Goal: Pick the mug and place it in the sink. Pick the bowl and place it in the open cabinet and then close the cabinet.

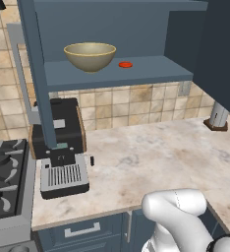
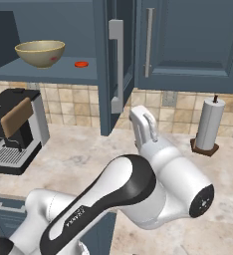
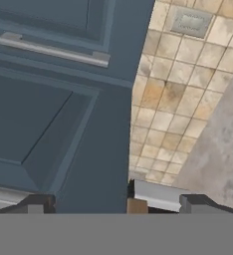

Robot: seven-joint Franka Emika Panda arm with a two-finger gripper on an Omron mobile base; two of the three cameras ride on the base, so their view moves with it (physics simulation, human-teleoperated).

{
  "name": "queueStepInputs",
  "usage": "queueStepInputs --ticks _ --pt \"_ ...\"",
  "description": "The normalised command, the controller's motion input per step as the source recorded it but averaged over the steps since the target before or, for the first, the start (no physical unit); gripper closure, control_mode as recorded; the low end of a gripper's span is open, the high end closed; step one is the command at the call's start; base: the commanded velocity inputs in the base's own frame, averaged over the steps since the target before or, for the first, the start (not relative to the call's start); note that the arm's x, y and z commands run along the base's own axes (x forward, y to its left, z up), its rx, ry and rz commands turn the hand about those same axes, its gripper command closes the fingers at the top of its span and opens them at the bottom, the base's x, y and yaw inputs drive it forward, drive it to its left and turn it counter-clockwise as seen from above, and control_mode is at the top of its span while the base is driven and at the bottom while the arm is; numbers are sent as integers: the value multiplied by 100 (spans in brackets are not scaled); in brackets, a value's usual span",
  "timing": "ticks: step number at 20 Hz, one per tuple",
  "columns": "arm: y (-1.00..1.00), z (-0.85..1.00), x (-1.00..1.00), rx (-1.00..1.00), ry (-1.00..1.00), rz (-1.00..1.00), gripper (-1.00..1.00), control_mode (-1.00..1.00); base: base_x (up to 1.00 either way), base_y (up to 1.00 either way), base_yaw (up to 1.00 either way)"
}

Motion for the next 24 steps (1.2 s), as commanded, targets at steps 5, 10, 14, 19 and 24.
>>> queueStepInputs --ticks 5,10,14,19,24 --pt "0 0 0 8 -5 0 -100 -100 0 0 0" --pt "0 0 0 5 -2 0 -100 -100 0 0 0" --pt "1 0 10 0 0 0 -100 -100 0 0 0" --pt "6 0 14 0 0 0 -100 -100 0 0 0" --pt "2 0 3 0 0 0 -100 -100 0 0 0"
